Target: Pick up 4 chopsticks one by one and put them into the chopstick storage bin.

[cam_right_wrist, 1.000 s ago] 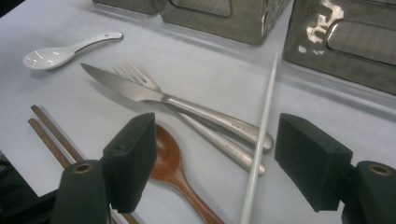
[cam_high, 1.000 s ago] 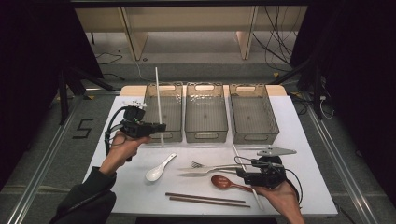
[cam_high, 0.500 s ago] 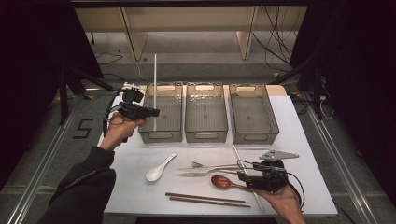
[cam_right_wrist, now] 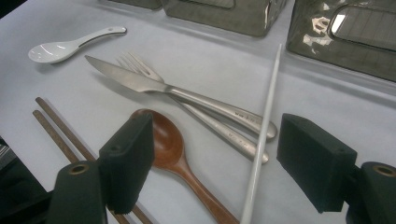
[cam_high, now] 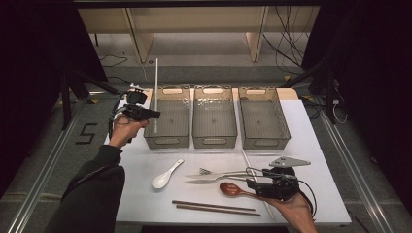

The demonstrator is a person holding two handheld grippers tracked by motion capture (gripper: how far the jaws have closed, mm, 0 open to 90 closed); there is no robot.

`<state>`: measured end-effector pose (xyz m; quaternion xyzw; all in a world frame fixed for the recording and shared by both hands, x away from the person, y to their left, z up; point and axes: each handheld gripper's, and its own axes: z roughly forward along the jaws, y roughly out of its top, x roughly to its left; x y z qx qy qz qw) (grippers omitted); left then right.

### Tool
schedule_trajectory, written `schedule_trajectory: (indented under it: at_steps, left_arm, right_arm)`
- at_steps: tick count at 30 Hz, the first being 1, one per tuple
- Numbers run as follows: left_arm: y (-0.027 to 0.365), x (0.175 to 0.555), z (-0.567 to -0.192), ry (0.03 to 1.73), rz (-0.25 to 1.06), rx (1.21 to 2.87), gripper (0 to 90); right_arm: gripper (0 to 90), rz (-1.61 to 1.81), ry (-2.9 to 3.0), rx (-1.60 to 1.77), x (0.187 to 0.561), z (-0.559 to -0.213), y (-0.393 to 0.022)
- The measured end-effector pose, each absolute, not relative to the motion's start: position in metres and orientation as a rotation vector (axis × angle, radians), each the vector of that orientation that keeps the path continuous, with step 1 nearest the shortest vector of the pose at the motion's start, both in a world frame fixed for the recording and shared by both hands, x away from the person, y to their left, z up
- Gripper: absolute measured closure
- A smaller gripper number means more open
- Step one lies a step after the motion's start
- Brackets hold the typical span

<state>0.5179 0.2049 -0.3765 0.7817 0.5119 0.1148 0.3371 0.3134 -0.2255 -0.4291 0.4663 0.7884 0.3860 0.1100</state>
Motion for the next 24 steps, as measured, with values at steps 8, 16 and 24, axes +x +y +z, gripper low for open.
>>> schedule_trajectory:
  at_steps: [8, 16, 24]
  left_arm:
    - [0.202, 0.526, -0.388, 1.364, 0.305, 2.08, 83.0]
    - [0.205, 0.526, -0.397, 1.379, 0.291, 2.103, 82.8]
    - [0.206, 0.528, -0.407, 1.41, 0.277, 2.107, 82.4]
  right_arm:
    - [28.4, 1.141, 2.324, 1.373, 0.313, -0.43, -0.225]
    - [28.4, 1.146, 2.323, 1.374, 0.313, -0.43, -0.226]
    - [28.4, 1.149, 2.329, 1.374, 0.312, -0.43, -0.226]
